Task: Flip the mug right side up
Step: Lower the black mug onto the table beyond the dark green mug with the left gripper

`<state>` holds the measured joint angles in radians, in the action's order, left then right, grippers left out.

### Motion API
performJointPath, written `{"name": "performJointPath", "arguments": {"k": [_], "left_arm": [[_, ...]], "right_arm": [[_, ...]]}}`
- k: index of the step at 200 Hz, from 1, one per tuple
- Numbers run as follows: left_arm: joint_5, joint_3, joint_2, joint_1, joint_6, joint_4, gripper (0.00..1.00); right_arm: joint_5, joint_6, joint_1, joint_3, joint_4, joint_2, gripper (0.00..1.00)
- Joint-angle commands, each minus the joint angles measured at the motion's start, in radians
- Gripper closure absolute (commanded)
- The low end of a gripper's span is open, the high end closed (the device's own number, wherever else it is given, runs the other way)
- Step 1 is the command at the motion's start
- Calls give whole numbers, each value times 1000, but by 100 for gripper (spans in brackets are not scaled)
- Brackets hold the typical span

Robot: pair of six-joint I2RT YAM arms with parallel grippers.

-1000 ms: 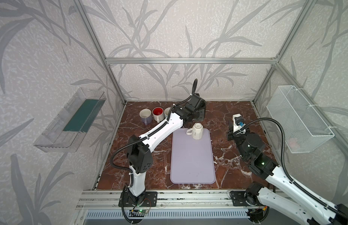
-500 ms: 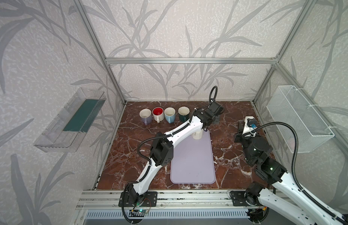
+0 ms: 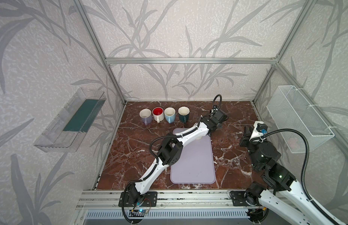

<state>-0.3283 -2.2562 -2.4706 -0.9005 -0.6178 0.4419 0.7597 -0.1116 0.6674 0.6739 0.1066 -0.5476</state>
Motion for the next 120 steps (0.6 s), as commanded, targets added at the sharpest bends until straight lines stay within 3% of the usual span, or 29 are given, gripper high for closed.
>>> {"name": "performJointPath", "arguments": {"k": [1, 120], "left_arm": [[-83, -66, -16, -6, -21, -120, 100], [-149, -25, -75, -6, 1, -277, 100]], "right_arm": [[8, 13, -5, 27, 25, 17, 74], [-43, -14, -4, 28, 71, 33, 73]]}}
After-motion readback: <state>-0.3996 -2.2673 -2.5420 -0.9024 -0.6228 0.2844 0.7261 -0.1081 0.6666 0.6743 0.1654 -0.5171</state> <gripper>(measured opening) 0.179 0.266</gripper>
